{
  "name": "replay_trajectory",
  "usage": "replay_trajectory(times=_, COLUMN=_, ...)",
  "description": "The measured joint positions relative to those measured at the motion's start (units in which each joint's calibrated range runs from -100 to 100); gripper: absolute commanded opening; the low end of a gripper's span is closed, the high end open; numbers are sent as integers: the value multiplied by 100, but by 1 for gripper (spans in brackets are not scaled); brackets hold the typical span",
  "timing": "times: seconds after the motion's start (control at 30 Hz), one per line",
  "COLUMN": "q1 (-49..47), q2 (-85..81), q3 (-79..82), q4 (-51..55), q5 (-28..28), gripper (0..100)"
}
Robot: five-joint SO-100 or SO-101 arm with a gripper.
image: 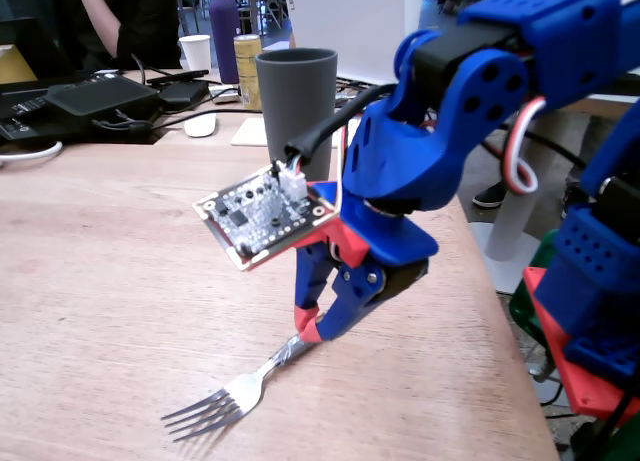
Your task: Grab the fork and place it in gray glass
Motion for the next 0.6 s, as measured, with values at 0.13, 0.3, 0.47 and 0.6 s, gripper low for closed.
replay_trajectory(times=0.13, q1=263, q2=-35, q3=-9, q4=17, q5=0, gripper=0)
replay_trajectory(times=0.3, q1=1381, q2=-856, q3=-397, q4=1143, q5=-88, gripper=0)
replay_trajectory(times=0.47, q1=1278, q2=-856, q3=-1317, q4=2253, q5=-293, gripper=0)
replay_trajectory(times=0.6, q1=1118, q2=-821, q3=-1326, q4=2261, q5=-283, gripper=0)
